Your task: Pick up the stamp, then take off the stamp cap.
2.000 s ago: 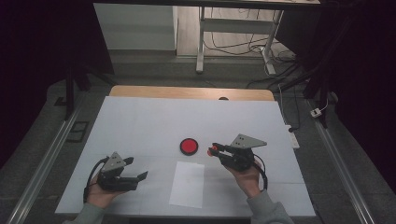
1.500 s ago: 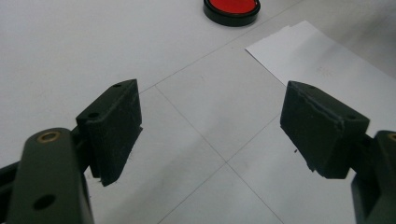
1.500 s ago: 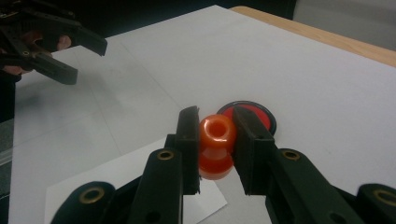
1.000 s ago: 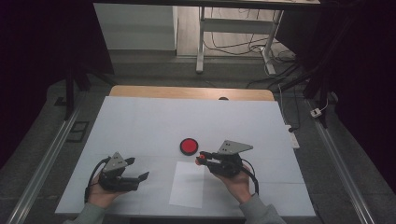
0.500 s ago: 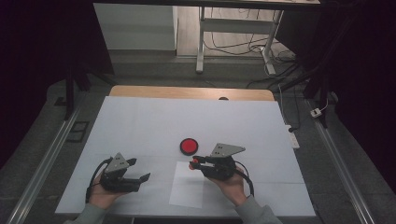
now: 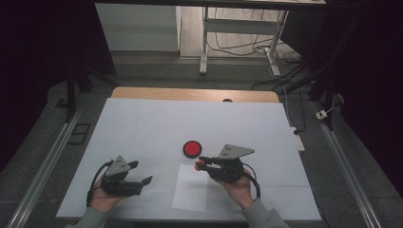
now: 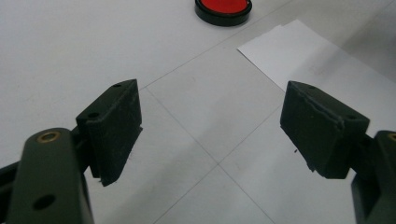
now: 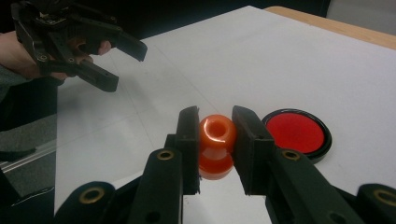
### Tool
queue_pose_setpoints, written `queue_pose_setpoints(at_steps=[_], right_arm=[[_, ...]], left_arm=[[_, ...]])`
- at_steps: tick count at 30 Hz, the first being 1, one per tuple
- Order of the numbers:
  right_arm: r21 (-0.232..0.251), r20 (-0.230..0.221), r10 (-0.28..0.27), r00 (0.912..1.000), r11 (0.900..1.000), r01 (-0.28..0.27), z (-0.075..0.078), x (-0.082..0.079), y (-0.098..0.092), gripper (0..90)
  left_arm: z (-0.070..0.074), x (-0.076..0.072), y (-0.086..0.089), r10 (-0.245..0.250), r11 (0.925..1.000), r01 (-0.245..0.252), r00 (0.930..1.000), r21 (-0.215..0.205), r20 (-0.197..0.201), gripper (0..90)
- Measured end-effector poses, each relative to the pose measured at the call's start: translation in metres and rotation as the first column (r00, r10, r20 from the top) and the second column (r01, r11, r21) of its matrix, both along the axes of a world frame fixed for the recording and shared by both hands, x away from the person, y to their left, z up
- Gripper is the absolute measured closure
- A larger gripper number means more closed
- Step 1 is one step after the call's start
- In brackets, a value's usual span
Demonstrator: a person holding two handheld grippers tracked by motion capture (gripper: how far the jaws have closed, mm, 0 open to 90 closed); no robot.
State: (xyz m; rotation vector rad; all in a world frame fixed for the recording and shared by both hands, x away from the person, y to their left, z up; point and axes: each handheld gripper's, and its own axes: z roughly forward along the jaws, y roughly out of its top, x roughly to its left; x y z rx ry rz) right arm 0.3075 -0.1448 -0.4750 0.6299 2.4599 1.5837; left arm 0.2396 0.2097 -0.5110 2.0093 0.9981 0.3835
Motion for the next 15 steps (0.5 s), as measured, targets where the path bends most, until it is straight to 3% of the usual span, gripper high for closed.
queue_pose_setpoints(at_steps=[15], right_arm=[[-0.001, 0.013, 0.002, 0.9999, 1.0, -0.002, 0.0034, -0.0017, -0.0006, 72.2]], left_arm=[[0.0045, -0.0007, -0.002, -0.009, 0.9999, 0.009, 0.9999, -0.012, 0.011, 21.0]])
